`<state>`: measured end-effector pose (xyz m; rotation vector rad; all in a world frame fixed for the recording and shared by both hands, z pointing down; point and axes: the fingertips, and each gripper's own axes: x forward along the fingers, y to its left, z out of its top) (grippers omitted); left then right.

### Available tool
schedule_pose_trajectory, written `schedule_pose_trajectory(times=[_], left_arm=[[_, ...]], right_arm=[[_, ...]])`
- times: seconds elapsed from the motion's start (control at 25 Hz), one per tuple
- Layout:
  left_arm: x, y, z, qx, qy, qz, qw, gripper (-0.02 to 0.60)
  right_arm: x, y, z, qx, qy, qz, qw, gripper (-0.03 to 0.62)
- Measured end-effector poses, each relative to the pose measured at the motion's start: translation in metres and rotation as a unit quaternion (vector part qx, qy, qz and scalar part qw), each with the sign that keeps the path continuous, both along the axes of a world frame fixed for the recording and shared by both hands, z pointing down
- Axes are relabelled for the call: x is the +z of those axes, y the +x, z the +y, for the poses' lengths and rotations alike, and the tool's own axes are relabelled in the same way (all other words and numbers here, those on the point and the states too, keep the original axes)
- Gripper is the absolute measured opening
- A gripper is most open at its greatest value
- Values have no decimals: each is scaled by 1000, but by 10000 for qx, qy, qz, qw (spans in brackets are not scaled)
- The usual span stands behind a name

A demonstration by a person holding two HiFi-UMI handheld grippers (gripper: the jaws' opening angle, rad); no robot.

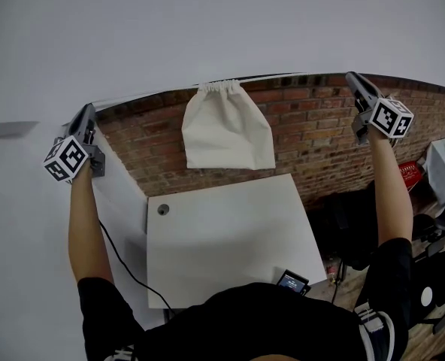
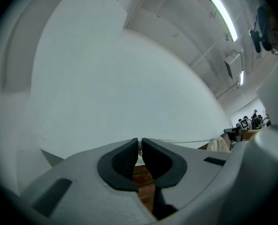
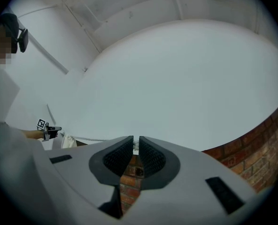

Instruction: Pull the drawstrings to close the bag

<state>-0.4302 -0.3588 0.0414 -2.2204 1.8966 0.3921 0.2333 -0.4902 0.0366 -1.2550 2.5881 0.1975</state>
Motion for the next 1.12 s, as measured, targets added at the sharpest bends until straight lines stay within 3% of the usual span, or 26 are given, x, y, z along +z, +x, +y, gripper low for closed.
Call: schedule_pose_trajectory(times=[1.12], left_arm=[[5,6,4,165,103,97,9998,40]], right_arm=[[-3,7,8,40,49,554,9984,44]])
